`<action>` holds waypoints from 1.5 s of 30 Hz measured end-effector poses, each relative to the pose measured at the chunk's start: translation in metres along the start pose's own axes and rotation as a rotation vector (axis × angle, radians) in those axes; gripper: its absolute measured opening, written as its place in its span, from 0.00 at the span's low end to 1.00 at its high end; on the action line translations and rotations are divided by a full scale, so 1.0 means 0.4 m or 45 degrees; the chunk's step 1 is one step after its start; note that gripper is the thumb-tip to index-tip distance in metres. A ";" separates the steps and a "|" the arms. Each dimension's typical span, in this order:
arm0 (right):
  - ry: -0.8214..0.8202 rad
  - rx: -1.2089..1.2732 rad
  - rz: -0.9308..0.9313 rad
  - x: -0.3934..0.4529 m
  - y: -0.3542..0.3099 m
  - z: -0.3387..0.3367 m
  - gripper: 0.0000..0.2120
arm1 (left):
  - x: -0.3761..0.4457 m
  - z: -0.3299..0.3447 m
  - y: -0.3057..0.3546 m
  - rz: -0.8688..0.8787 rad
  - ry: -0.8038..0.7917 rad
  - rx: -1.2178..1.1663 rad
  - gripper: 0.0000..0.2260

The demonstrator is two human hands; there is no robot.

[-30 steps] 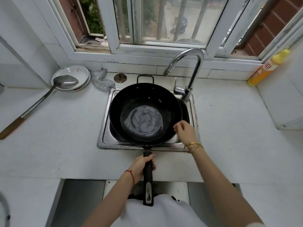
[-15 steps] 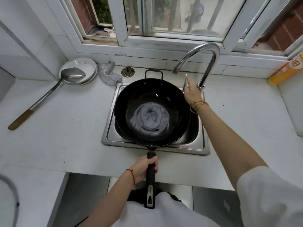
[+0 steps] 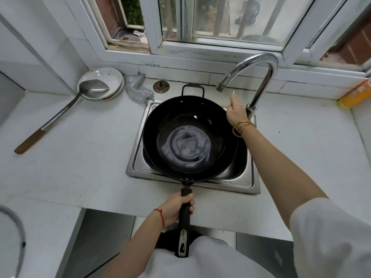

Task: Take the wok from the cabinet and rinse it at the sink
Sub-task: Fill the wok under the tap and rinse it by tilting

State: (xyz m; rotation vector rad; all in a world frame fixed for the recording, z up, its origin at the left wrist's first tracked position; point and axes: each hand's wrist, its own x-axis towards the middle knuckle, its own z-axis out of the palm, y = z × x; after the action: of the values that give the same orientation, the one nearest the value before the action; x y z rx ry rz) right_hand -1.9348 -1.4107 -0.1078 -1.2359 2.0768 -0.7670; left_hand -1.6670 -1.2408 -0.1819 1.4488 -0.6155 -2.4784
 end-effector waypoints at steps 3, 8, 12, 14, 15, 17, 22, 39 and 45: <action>-0.010 -0.017 -0.013 0.008 0.006 -0.002 0.25 | 0.001 -0.002 0.000 -0.003 -0.013 0.002 0.03; -0.065 -0.064 -0.026 0.019 0.007 0.000 0.25 | -0.004 0.000 -0.002 -0.003 -0.026 0.007 0.04; -0.037 -0.057 -0.033 0.027 0.013 0.003 0.25 | 0.000 -0.007 -0.002 -0.007 -0.020 -0.004 0.04; -0.025 -0.073 -0.034 0.029 0.017 0.001 0.25 | -0.001 -0.005 0.000 -0.007 -0.022 -0.007 0.04; -0.028 -0.087 -0.030 0.030 0.017 -0.001 0.25 | -0.003 -0.004 0.000 -0.005 -0.021 -0.006 0.04; -0.042 -0.113 -0.026 0.033 0.015 -0.003 0.25 | -0.004 -0.002 0.001 -0.003 -0.014 -0.001 0.04; -0.081 -0.176 -0.034 0.038 0.016 -0.006 0.25 | -0.003 -0.001 0.001 0.003 -0.015 0.010 0.03; -0.072 -0.207 -0.040 0.041 0.002 0.000 0.21 | -0.004 0.004 0.002 -0.001 -0.011 -0.020 0.02; 0.186 -0.054 0.000 -0.025 0.015 0.002 0.20 | -0.004 0.005 -0.001 0.004 0.014 -0.036 0.04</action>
State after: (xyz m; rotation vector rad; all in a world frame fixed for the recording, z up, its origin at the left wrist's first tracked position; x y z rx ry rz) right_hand -1.9337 -1.3995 -0.1107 -1.2354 2.2208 -0.8397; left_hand -1.6681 -1.2394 -0.1800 1.4493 -0.5779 -2.4644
